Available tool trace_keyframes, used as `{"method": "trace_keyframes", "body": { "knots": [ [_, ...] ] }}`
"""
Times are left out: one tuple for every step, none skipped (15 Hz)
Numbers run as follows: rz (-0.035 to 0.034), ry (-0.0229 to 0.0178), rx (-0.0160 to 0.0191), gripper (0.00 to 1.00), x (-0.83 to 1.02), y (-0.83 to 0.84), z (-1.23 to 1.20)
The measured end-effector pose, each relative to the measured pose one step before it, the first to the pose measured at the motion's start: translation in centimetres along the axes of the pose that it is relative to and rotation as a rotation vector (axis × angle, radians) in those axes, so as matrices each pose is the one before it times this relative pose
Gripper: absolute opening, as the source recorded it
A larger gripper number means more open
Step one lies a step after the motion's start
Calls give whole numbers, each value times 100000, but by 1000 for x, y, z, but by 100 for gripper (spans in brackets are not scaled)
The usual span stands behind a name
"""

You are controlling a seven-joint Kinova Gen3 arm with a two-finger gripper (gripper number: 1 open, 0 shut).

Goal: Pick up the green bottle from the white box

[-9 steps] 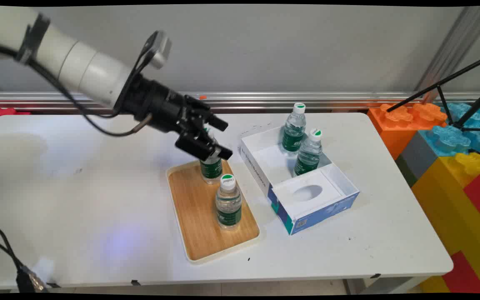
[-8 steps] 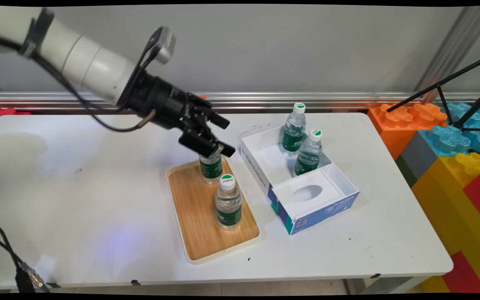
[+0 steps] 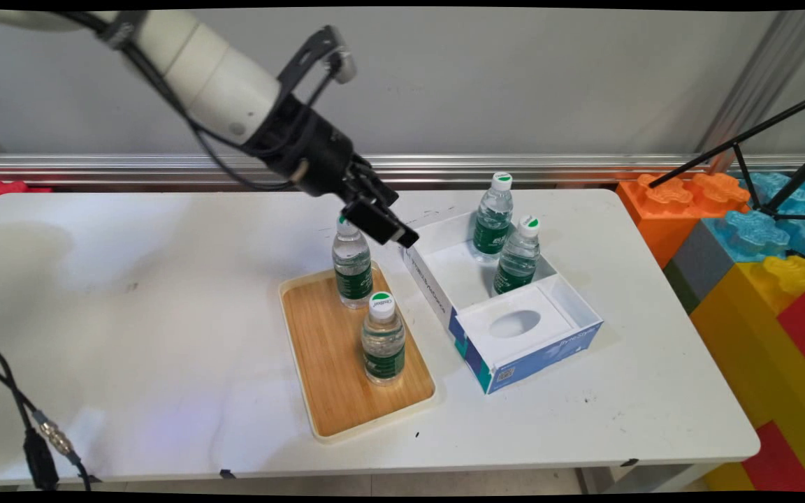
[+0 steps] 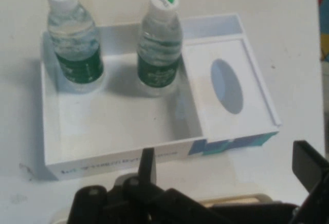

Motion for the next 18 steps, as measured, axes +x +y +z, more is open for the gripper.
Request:
{"method": "trace_keyframes", "body": {
  "knots": [
    [-958,-1554,1218,100,770,-24,447],
    [-463,-992,706,100,526,-3,330],
    [-534,-1525,925,100,795,61,539],
    [-193,-1052,542,100,507,56,386],
    [-241,-1801,743,100,858,127,680],
    [-362,-1068,579,100,439,60,381],
    [-618,-1702,860,100,618,103,589],
    [-1194,-1874,1009,100,650,101,696],
    [-1069,-1503,898,100,627,104,728],
    [-826,-1159,674,100,498,74,677],
    [-998,-1322,959,100,501,44,776],
    [-923,-1056,870,100,453,67,768],
    [-781,-930,558,100,298,109,694],
    [-628,-472,516,100,309,126,882],
    [-207,-182,156,100,140,91,527],
    [-27,-136,53,100,171,155,841],
    [20,-153,71,100,106,135,869],
    [-27,-144,122,100,87,115,1033]
  ]
}}
